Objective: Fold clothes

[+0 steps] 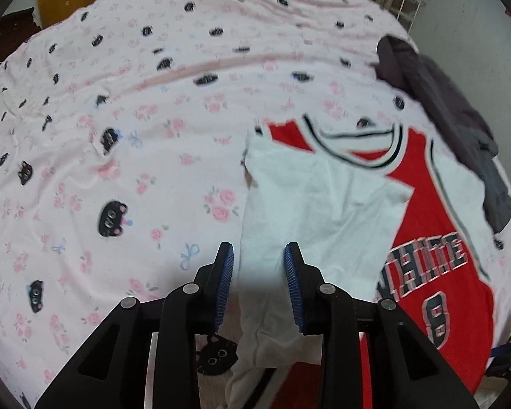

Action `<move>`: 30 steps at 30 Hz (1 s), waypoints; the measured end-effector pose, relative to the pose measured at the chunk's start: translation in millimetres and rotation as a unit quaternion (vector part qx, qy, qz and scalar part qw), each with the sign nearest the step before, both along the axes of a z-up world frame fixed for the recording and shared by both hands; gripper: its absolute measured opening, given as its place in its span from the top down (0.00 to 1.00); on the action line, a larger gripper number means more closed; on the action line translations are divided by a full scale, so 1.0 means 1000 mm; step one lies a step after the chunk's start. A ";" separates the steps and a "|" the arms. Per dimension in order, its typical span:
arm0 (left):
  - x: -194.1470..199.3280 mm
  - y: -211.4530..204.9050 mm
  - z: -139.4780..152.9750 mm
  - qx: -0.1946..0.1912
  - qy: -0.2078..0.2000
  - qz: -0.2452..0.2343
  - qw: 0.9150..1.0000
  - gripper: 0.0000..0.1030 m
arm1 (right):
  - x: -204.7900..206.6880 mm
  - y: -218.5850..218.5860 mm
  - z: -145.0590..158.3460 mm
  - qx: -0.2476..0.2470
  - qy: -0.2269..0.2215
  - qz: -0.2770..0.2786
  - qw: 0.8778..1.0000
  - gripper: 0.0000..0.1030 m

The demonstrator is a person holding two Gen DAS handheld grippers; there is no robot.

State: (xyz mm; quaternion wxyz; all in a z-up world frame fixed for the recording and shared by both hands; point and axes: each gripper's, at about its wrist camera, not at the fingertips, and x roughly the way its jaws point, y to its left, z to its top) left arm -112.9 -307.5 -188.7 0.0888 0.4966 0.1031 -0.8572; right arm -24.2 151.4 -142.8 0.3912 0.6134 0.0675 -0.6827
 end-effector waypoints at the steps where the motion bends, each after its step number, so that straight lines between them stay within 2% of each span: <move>1: 0.000 0.001 -0.005 -0.005 -0.002 -0.002 1.000 0.73 | 0.000 0.000 0.000 0.000 0.000 0.000 1.000 0.65; 5: 0.005 0.002 -0.007 -0.009 0.009 0.001 1.000 0.73 | -0.001 0.001 0.001 0.002 0.000 0.001 1.000 0.65; 11: 0.030 0.009 0.017 0.003 0.051 0.000 0.999 0.73 | -0.004 0.003 0.000 0.000 -0.002 -0.002 1.000 0.65; 16: 0.046 0.031 0.017 -0.021 0.053 -0.020 0.998 0.73 | -0.005 0.002 -0.004 -0.003 -0.006 -0.003 1.000 0.65; 20: 0.044 0.040 -0.007 -0.042 0.032 -0.031 0.998 0.73 | -0.006 0.000 -0.004 -0.004 -0.006 -0.002 1.000 0.65; 22: 0.045 0.042 -0.009 -0.047 0.032 -0.030 0.998 0.72 | -0.006 -0.001 -0.003 -0.004 -0.004 -0.002 1.000 0.65; 27: 0.043 0.045 0.015 -0.050 0.051 -0.026 0.997 0.72 | -0.004 0.000 -0.001 -0.005 -0.001 -0.003 1.000 0.65; 30: 0.031 0.052 0.018 -0.045 0.051 -0.040 0.997 0.72 | -0.004 0.000 -0.001 -0.004 -0.001 -0.004 1.000 0.65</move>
